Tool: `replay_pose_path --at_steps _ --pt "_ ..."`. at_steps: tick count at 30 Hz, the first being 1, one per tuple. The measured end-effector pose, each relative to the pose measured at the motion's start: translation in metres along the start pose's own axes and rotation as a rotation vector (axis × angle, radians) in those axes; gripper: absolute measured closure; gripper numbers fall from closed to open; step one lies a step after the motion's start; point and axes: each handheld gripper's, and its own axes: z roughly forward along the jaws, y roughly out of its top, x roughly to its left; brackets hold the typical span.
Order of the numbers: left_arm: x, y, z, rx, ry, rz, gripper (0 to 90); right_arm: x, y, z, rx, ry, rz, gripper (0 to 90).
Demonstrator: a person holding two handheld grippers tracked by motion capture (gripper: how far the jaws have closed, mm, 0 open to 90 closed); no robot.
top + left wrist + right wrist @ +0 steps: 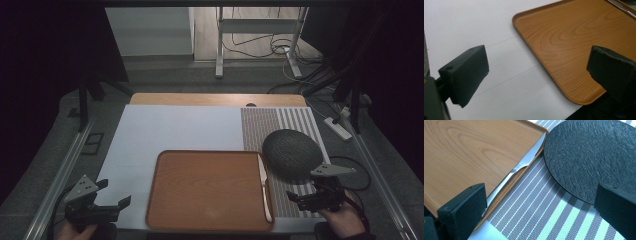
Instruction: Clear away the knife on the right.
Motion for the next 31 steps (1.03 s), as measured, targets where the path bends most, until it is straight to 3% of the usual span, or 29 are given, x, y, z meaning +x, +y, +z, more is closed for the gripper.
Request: replay_pose_path --at_steps 31 --pt "0.001 0.0 -0.001 -0.007 0.014 -0.023 3.2 -0.007 -0.013 -0.017 -0.012 -0.034 0.028 0.0"
